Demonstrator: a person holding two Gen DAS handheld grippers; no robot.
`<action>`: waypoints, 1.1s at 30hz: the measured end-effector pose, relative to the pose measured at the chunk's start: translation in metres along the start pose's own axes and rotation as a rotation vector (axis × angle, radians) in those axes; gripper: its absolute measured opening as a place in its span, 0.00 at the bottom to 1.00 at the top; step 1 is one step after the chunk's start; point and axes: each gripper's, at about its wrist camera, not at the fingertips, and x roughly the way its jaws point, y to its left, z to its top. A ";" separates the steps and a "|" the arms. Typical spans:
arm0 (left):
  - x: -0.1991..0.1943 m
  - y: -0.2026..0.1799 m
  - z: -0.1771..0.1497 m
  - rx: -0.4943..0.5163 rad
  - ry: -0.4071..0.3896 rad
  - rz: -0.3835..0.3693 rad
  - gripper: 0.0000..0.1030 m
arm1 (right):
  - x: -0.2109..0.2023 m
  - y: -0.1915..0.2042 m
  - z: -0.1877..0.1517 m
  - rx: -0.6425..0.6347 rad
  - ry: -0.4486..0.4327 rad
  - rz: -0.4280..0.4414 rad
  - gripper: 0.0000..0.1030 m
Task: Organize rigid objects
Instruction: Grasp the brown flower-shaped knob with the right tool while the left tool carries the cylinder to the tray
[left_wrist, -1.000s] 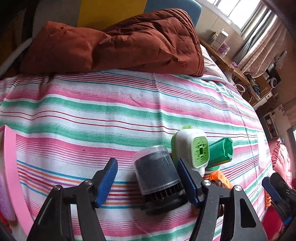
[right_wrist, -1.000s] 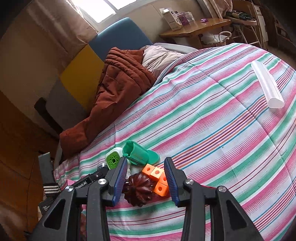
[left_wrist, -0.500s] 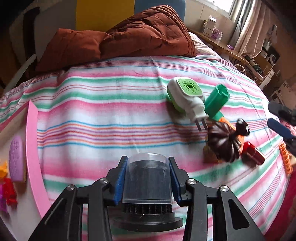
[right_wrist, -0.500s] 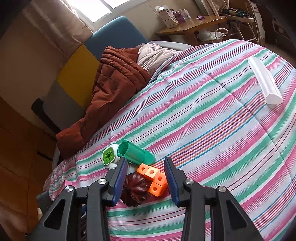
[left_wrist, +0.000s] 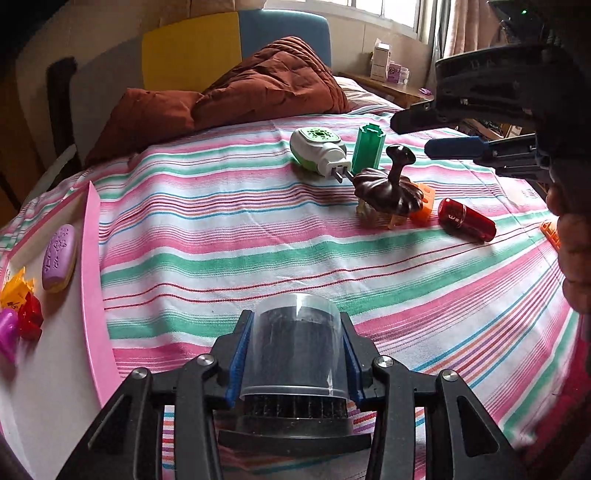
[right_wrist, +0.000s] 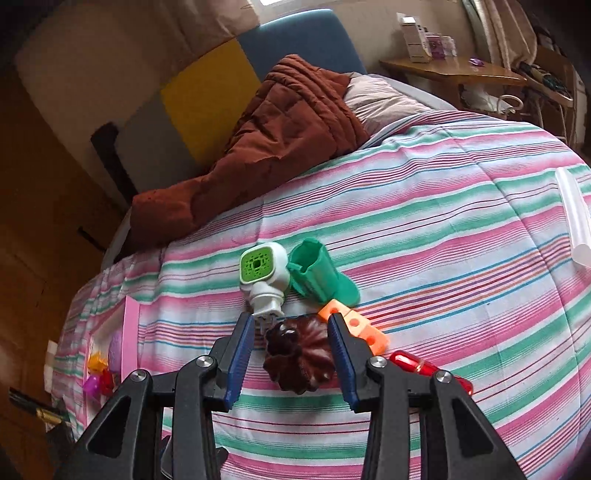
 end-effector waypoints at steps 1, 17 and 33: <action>0.000 0.000 0.000 0.000 -0.004 -0.002 0.43 | 0.004 0.003 -0.001 -0.015 0.010 -0.003 0.40; 0.000 0.003 -0.007 0.013 -0.054 -0.022 0.46 | 0.044 0.023 -0.009 -0.163 0.024 -0.138 0.24; -0.002 0.002 -0.006 0.007 -0.033 -0.015 0.44 | 0.042 0.033 -0.011 -0.215 0.073 -0.138 0.23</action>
